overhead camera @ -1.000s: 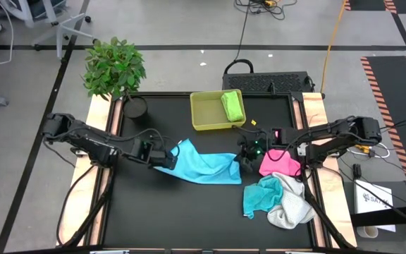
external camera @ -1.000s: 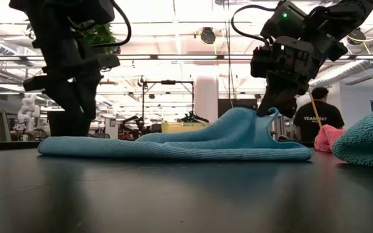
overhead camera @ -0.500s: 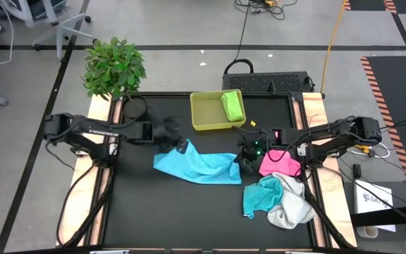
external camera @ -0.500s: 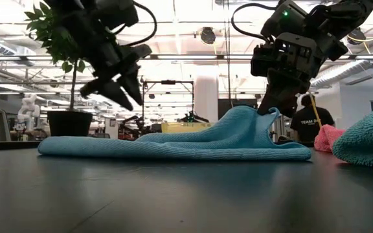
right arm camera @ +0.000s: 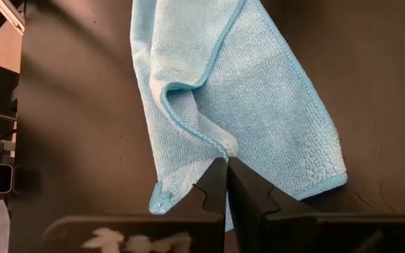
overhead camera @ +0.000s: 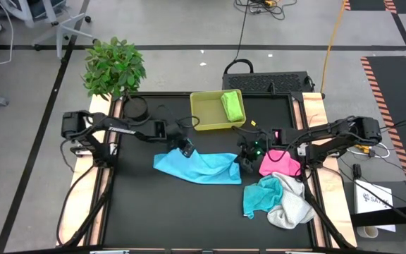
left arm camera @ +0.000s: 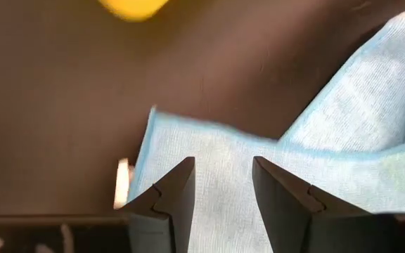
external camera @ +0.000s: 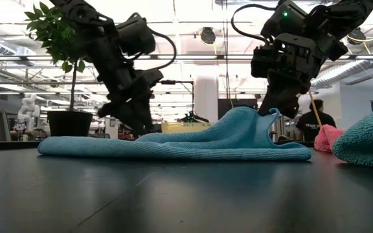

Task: Fold microfiber towels
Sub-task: Fold the left blue microfiber cloth

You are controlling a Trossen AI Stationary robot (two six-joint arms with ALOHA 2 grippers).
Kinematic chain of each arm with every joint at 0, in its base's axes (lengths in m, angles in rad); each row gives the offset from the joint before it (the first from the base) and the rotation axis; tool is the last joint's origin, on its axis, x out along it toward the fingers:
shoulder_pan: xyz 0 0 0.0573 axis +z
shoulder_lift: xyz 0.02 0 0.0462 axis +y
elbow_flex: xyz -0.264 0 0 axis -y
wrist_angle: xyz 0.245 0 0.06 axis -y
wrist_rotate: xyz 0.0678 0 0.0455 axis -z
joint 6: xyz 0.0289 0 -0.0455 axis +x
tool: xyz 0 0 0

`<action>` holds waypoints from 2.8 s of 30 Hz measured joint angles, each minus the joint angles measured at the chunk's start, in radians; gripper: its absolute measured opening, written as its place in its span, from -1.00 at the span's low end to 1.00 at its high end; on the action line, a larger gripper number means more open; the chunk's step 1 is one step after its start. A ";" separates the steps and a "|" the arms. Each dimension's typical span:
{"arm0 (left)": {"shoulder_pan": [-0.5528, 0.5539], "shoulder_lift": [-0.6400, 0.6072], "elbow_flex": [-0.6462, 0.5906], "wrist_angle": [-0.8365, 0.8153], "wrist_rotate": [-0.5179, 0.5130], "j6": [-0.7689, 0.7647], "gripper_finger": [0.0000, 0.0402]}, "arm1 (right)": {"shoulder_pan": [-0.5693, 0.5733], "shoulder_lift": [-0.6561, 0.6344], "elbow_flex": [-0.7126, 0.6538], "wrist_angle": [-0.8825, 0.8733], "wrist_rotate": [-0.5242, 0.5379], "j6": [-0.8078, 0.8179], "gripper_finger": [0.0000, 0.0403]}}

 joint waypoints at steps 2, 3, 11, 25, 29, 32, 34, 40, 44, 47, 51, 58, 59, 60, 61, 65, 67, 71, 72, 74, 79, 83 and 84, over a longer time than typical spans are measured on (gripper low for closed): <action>0.010 -0.002 0.005 -0.007 -0.010 0.025 -0.28 | 0.000 0.000 0.000 0.003 0.000 0.003 -1.00; 0.017 -0.002 0.007 -0.004 -0.017 0.036 -0.28 | 0.000 0.000 0.000 0.003 0.000 0.003 -1.00; 0.048 0.020 0.006 -0.058 -0.025 0.061 -0.28 | 0.000 0.000 0.000 0.004 0.000 0.003 -1.00; 0.049 0.138 0.011 0.016 -0.026 0.080 -0.28 | 0.000 0.000 0.000 0.003 -0.001 0.015 -1.00; 0.044 0.128 0.009 0.016 -0.044 0.077 -0.30 | 0.000 0.000 0.000 0.004 0.000 0.015 -1.00; 0.043 0.117 0.007 0.007 -0.060 0.078 -0.44 | 0.000 0.000 0.000 0.004 0.000 0.015 -1.00; 0.042 0.113 0.006 0.003 -0.060 0.078 -0.63 | 0.000 0.000 0.000 0.003 0.000 0.015 -1.00; 0.009 0.094 0.006 0.013 -0.029 0.085 -0.97 | 0.000 0.000 0.000 -0.001 0.000 0.007 -1.00; -0.025 0.027 0.007 -0.028 -0.054 0.042 -0.99 | 0.000 0.000 0.000 -0.004 0.001 0.003 -1.00; -0.057 -0.039 0.006 -0.121 -0.118 0.006 -0.99 | 0.000 0.000 0.000 -0.008 0.001 0.002 -1.00; -0.093 -0.102 0.006 -0.230 -0.220 -0.030 -0.99 | 0.000 0.000 0.000 -0.018 0.000 -0.007 -1.00; -0.055 -0.086 0.007 -0.117 -0.165 0.003 -0.88 | 0.000 0.000 0.000 -0.021 0.000 -0.016 -1.00; -0.045 -0.077 0.007 -0.108 -0.141 0.011 -0.83 | 0.000 0.000 0.000 -0.020 0.000 -0.016 -1.00; -0.035 -0.067 0.006 -0.105 -0.122 0.023 -0.77 | 0.000 0.000 0.000 -0.021 0.000 -0.016 -1.00; -0.026 -0.060 0.006 -0.097 -0.104 0.033 -0.70 | 0.000 0.000 0.000 -0.021 0.000 -0.016 -1.00; 0.009 -0.023 0.006 -0.087 -0.069 0.043 -0.42 | 0.000 0.000 0.000 -0.022 -0.001 -0.013 -1.00; 0.018 -0.006 0.006 -0.078 -0.065 0.043 -0.28 | 0.000 0.000 0.000 -0.023 -0.001 -0.012 -1.00; 0.031 0.021 0.006 -0.074 -0.047 0.043 -0.06 | 0.000 0.000 0.000 -0.023 -0.001 0.002 -1.00; 0.033 0.030 0.006 -0.063 -0.047 0.044 -0.02 | 0.000 0.000 0.000 -0.023 -0.001 0.003 -1.00; 0.040 0.043 0.006 -0.034 -0.047 0.049 0.03 | 0.000 0.000 0.000 -0.023 0.000 0.005 -1.00; 0.054 0.093 0.007 0.030 -0.037 0.058 0.07 | 0.000 0.000 0.000 -0.023 0.000 0.028 -1.00; 0.062 0.130 0.008 0.054 -0.031 0.062 0.06 | 0.000 0.000 0.000 -0.025 0.000 0.030 -1.00; 0.062 0.137 0.009 0.056 -0.027 0.062 0.07 | 0.000 0.000 0.000 -0.025 0.000 0.030 -1.00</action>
